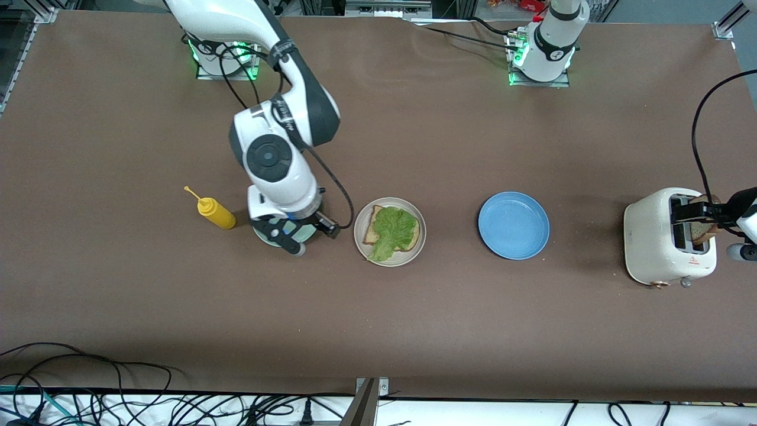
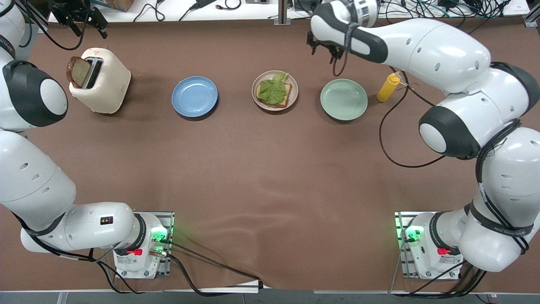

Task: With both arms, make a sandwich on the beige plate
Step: 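Release the lettuce and withdraw the right gripper while the left gripper grasps bread, then lift the bread from the toaster while the right gripper grasps the mustard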

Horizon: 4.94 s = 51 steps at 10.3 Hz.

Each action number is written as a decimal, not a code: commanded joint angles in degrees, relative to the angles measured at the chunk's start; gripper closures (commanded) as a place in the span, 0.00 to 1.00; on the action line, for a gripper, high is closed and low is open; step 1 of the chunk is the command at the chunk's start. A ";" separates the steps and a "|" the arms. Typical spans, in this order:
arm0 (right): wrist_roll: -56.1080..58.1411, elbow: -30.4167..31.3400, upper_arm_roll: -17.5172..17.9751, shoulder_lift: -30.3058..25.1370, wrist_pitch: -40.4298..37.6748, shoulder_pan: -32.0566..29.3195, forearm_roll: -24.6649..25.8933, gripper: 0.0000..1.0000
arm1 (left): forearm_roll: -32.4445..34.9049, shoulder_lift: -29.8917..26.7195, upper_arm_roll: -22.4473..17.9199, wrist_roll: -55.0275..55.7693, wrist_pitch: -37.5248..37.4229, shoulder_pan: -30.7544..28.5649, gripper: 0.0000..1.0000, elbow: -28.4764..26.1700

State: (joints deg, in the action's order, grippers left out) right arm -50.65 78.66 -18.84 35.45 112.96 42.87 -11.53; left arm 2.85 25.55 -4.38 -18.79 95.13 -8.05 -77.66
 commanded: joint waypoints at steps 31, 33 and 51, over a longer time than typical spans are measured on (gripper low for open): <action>192.40 30.77 -14.78 8.76 -25.51 -32.02 -71.43 0.16 | -2.83 0.82 1.31 -24.99 -10.03 -2.16 1.00 7.97; 194.26 30.76 -9.22 9.02 -25.42 -36.26 -71.52 0.16 | -6.08 0.82 1.22 -23.59 -12.85 -0.04 1.00 7.79; 176.11 24.53 -5.50 6.40 -18.34 -29.61 -74.34 1.00 | -8.38 0.73 1.04 -20.06 -13.74 2.51 1.00 7.62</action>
State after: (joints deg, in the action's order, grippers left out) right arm 130.67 103.28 -23.94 44.49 91.19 10.94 -85.42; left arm -5.11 26.63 -3.12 -39.44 82.27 -5.72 -70.42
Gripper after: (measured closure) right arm 0.762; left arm 0.912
